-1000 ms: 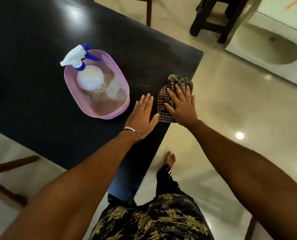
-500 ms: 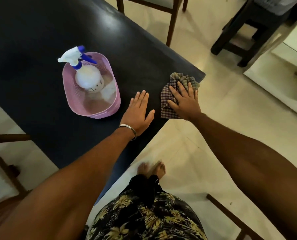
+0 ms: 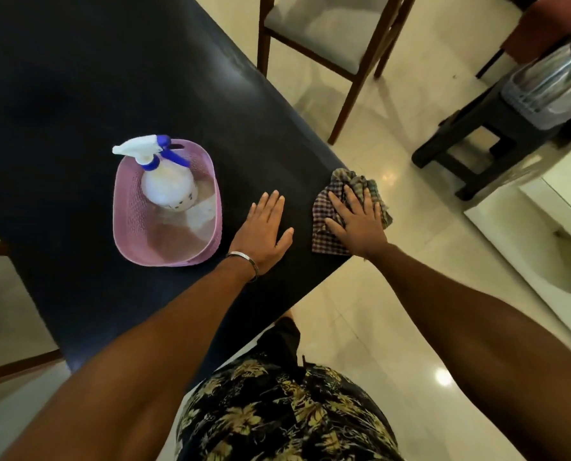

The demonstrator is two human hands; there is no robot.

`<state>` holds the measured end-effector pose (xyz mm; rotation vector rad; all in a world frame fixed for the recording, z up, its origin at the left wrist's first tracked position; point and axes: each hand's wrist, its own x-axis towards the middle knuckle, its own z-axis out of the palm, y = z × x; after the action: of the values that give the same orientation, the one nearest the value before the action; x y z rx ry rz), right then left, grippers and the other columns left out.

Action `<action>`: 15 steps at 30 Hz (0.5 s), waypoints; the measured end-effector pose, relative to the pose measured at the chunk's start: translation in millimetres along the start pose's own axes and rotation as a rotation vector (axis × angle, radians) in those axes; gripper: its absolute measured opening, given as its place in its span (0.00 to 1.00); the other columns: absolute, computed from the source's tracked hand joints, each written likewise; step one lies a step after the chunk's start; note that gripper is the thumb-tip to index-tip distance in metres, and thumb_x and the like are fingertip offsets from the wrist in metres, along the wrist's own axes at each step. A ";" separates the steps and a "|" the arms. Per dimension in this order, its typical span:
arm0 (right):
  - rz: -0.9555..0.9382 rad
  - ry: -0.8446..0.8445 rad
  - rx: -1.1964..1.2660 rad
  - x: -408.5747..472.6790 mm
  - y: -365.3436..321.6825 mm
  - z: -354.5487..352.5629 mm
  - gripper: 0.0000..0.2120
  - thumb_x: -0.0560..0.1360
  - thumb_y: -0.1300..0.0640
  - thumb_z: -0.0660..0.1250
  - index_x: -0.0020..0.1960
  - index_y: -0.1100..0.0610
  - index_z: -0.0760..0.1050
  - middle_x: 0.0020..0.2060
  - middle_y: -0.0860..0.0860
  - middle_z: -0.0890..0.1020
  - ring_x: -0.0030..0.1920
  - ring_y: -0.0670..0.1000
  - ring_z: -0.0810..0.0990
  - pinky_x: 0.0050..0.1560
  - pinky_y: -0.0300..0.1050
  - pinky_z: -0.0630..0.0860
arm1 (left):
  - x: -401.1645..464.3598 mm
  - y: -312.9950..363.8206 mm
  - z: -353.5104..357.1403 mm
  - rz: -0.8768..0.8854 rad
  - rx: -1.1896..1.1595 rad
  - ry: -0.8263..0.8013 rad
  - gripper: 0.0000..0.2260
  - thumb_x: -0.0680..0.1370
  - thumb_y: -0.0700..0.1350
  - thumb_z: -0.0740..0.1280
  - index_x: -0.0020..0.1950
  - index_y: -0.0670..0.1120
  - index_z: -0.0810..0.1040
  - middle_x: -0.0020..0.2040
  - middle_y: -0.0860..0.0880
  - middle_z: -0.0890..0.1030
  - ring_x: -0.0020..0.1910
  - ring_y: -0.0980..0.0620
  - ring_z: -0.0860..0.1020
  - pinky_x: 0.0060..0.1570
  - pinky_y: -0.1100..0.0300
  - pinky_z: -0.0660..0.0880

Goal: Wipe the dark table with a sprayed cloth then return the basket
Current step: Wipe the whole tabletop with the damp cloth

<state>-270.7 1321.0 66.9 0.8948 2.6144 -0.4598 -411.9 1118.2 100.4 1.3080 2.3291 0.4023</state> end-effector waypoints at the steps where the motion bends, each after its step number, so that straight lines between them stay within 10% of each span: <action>1: -0.012 -0.006 -0.016 5.6 0.0 -3.5 0.29 0.81 0.34 0.47 0.80 0.37 0.45 0.81 0.48 0.44 0.79 0.62 0.37 0.75 0.65 0.36 | 3.9 -0.7 -1.3 -0.017 -0.015 0.005 0.30 0.82 0.55 0.53 0.79 0.44 0.48 0.80 0.46 0.48 0.79 0.49 0.43 0.76 0.51 0.43; 15: -0.257 -0.049 -0.143 84.3 -54.4 -33.6 0.30 0.81 0.36 0.50 0.80 0.40 0.45 0.81 0.49 0.45 0.79 0.65 0.39 0.75 0.66 0.38 | 21.4 -13.6 -18.9 -0.355 -0.160 0.116 0.30 0.82 0.55 0.52 0.79 0.46 0.45 0.80 0.49 0.44 0.78 0.52 0.41 0.76 0.52 0.41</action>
<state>-374.9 1338.0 72.3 0.4979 2.6881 -0.3480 -441.2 1128.9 105.7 0.7953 2.5009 0.5454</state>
